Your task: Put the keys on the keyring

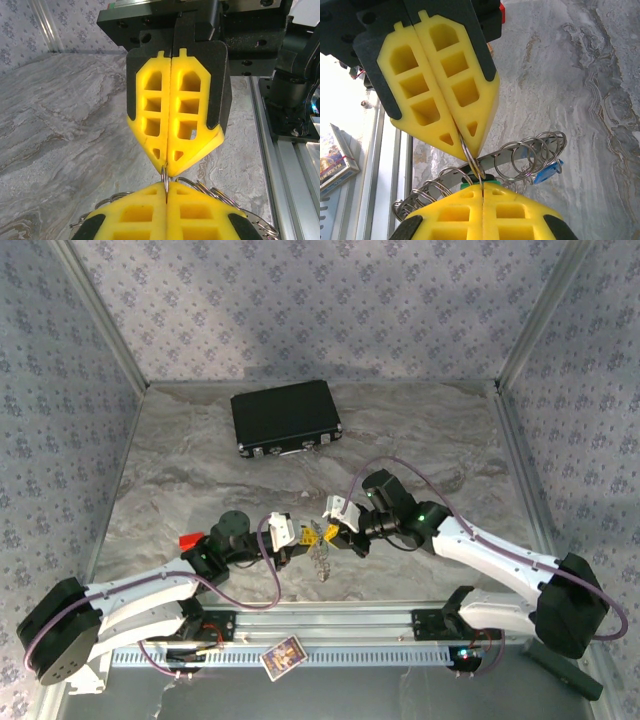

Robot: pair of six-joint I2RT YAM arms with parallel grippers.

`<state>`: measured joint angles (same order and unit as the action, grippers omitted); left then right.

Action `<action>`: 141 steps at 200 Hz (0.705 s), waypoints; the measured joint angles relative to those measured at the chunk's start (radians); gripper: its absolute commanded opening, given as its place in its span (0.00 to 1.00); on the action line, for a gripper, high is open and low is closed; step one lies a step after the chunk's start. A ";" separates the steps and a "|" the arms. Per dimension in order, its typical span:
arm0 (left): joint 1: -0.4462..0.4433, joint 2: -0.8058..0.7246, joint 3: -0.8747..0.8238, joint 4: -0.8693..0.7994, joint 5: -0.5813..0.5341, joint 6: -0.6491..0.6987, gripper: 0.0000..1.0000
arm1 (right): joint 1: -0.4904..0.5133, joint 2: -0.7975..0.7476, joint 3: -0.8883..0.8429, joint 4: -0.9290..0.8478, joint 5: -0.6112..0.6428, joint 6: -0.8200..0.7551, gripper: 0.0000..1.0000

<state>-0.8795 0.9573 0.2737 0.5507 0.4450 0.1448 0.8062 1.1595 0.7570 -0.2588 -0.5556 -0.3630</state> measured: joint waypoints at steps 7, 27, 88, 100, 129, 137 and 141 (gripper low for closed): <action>0.000 0.000 0.000 0.000 0.000 0.000 0.00 | 0.000 0.000 0.000 -0.001 0.003 -0.003 0.00; 0.000 0.000 0.000 0.000 0.000 0.000 0.00 | -0.002 0.000 0.001 -0.011 0.019 -0.020 0.00; 0.000 0.009 0.000 -0.001 0.008 0.000 0.00 | 0.006 0.054 0.005 -0.016 0.028 -0.033 0.01; 0.000 0.009 0.000 0.001 0.011 0.000 0.00 | 0.006 0.053 0.005 -0.013 0.029 -0.032 0.15; 0.000 0.013 0.000 0.010 0.012 0.000 0.00 | 0.006 0.025 -0.001 -0.011 0.035 -0.029 0.26; 0.000 0.014 0.000 0.011 0.012 0.000 0.00 | 0.006 0.009 -0.006 -0.010 0.035 -0.029 0.26; 0.000 0.014 0.000 0.013 0.012 0.000 0.00 | 0.006 0.000 -0.008 -0.009 0.034 -0.029 0.26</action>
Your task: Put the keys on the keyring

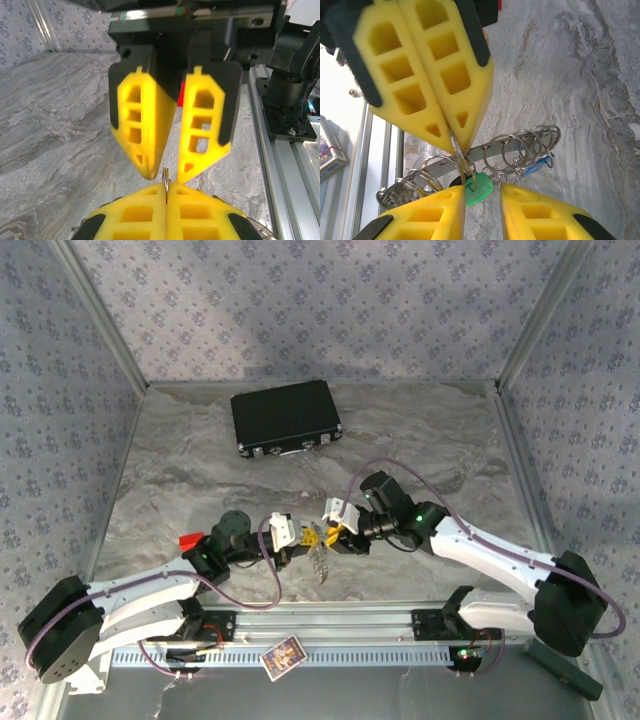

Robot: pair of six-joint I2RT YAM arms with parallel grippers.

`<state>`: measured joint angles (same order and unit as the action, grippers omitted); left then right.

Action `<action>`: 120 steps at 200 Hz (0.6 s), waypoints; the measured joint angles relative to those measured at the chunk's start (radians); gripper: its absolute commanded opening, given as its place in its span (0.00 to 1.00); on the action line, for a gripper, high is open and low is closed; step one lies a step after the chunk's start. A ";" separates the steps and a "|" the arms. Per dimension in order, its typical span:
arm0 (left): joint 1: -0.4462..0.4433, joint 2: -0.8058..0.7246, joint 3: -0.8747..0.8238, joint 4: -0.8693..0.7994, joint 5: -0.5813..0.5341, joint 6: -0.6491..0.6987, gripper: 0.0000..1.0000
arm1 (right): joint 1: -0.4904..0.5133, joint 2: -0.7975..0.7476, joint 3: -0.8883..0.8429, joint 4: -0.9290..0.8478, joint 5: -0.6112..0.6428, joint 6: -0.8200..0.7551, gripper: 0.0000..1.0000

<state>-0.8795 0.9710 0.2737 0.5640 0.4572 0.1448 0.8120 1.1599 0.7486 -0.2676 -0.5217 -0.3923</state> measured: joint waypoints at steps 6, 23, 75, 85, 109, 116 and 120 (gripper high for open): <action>0.000 0.001 0.000 0.003 0.001 0.000 0.00 | 0.000 -0.011 -0.002 0.003 -0.003 0.000 0.26; 0.000 0.003 0.000 0.013 0.003 0.000 0.00 | 0.000 -0.026 -0.006 0.026 -0.015 0.007 0.26; 0.000 0.007 0.000 0.016 0.003 0.000 0.00 | 0.000 -0.015 -0.013 0.080 -0.026 0.036 0.19; 0.000 0.007 0.000 0.016 0.003 0.000 0.00 | 0.000 -0.008 -0.013 0.090 -0.031 0.042 0.17; 0.001 0.008 0.000 0.014 -0.002 -0.002 0.00 | 0.000 0.006 -0.017 0.106 -0.049 0.051 0.08; 0.002 0.007 0.000 0.012 -0.002 -0.005 0.00 | 0.000 0.009 -0.018 0.108 -0.053 0.055 0.03; 0.002 0.008 0.000 0.011 -0.004 -0.008 0.00 | 0.000 0.011 -0.018 0.109 -0.055 0.060 0.01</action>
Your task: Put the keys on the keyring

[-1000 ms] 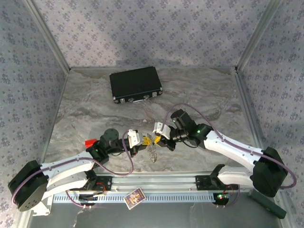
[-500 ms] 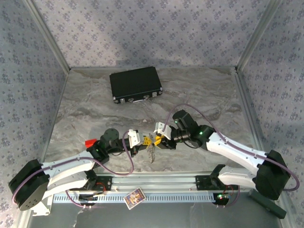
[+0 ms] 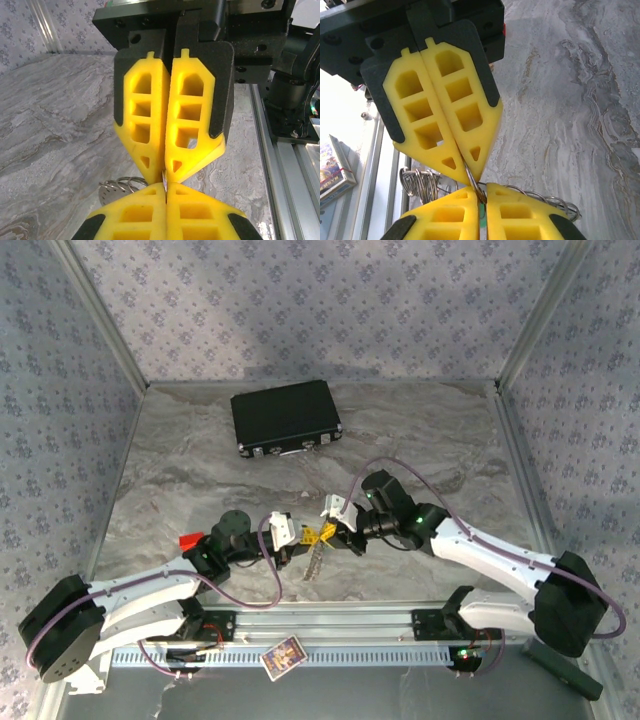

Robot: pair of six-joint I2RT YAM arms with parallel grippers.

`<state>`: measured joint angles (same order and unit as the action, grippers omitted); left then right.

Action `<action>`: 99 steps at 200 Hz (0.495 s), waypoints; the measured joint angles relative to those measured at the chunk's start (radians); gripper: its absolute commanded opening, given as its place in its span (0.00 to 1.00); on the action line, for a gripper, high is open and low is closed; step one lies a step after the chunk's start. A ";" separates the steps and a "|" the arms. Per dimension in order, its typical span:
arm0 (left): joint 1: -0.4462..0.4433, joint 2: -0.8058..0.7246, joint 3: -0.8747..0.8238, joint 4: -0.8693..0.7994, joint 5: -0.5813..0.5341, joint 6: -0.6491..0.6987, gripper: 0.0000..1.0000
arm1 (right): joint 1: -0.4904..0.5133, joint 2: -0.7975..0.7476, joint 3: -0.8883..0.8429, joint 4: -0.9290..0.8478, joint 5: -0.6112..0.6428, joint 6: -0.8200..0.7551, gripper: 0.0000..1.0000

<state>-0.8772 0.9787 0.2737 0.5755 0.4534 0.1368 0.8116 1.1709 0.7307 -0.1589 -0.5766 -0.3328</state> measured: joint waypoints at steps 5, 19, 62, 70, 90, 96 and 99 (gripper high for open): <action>0.000 0.000 0.000 -0.002 -0.002 -0.001 0.00 | 0.000 0.002 0.000 0.000 -0.002 0.000 0.00; 0.000 0.000 0.000 -0.008 -0.004 -0.001 0.02 | -0.001 0.008 0.000 -0.001 -0.008 0.001 0.00; -0.002 -0.019 0.010 -0.051 -0.013 0.005 0.26 | -0.002 0.010 0.013 -0.050 0.008 -0.029 0.00; -0.002 -0.030 0.019 -0.073 -0.013 0.012 0.26 | -0.002 0.010 0.029 -0.082 0.022 -0.047 0.00; -0.002 -0.047 0.048 -0.137 -0.021 0.032 0.26 | 0.006 0.016 0.081 -0.155 0.058 -0.088 0.00; -0.002 -0.050 0.058 -0.156 -0.022 0.039 0.26 | 0.010 0.018 0.094 -0.173 0.067 -0.099 0.00; -0.002 -0.050 0.062 -0.164 -0.023 0.042 0.26 | 0.011 0.019 0.100 -0.181 0.071 -0.103 0.00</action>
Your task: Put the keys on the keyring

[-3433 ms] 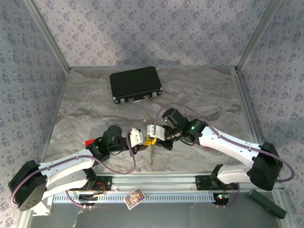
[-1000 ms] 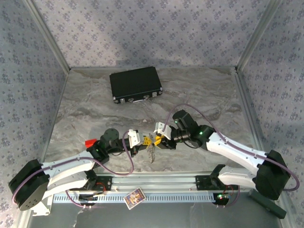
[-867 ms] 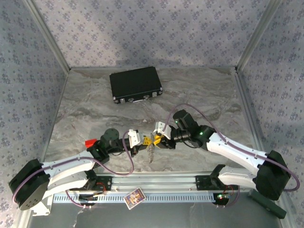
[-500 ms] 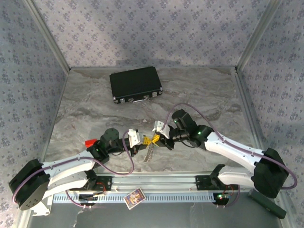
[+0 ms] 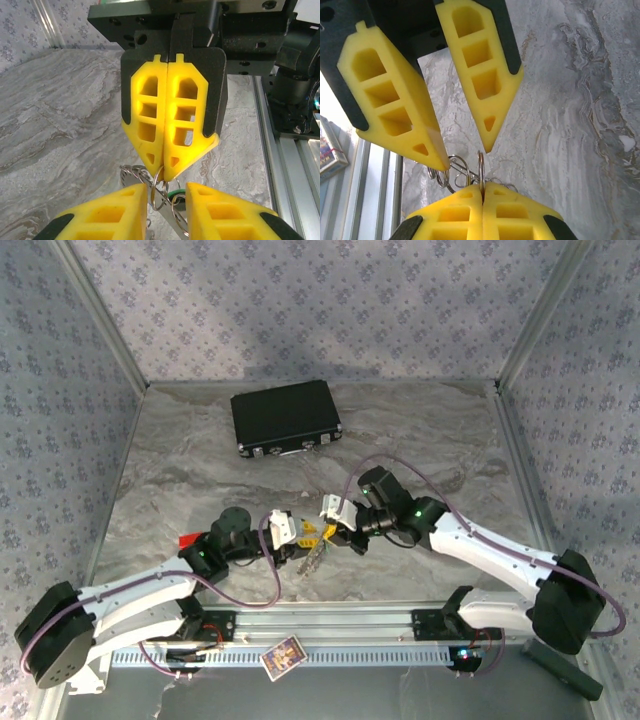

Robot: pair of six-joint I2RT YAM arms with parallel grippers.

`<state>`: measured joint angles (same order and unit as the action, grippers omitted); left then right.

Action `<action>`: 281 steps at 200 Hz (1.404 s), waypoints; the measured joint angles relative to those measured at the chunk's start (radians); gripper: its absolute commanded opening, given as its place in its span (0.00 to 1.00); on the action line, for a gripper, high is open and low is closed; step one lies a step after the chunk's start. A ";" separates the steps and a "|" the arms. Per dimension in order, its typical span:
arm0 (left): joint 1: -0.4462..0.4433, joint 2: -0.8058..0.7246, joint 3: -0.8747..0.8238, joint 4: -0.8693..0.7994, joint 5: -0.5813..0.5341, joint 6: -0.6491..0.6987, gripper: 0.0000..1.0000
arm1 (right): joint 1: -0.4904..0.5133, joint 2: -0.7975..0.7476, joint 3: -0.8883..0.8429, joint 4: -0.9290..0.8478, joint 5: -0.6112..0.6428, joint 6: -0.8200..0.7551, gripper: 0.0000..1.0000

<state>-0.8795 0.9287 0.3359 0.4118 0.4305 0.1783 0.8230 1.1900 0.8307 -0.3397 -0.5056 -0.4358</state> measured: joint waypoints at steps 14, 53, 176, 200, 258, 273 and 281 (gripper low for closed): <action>0.000 0.000 0.019 -0.037 -0.001 0.016 0.26 | 0.009 0.005 0.026 -0.041 0.021 -0.023 0.00; 0.000 0.012 0.043 -0.082 0.000 0.046 0.23 | 0.034 0.024 0.070 -0.121 0.059 -0.066 0.00; 0.000 0.042 0.060 -0.109 0.033 0.079 0.00 | 0.064 0.042 0.103 -0.149 0.092 -0.090 0.17; 0.000 0.042 0.060 -0.110 0.034 0.074 0.00 | 0.042 0.006 0.045 -0.085 0.070 -0.047 0.28; 0.000 0.068 -0.010 0.050 0.034 0.008 0.00 | -0.029 -0.051 -0.116 0.096 -0.026 0.082 0.29; 0.000 0.076 -0.024 0.097 0.033 -0.013 0.00 | -0.029 -0.051 -0.129 0.128 -0.040 0.098 0.28; 0.000 0.079 -0.029 0.119 0.033 -0.022 0.00 | -0.029 -0.051 -0.134 0.140 -0.045 0.105 0.28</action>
<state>-0.8795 1.0073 0.3065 0.5304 0.4633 0.1566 0.7940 1.1385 0.6971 -0.1993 -0.5507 -0.3309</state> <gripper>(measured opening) 0.045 0.283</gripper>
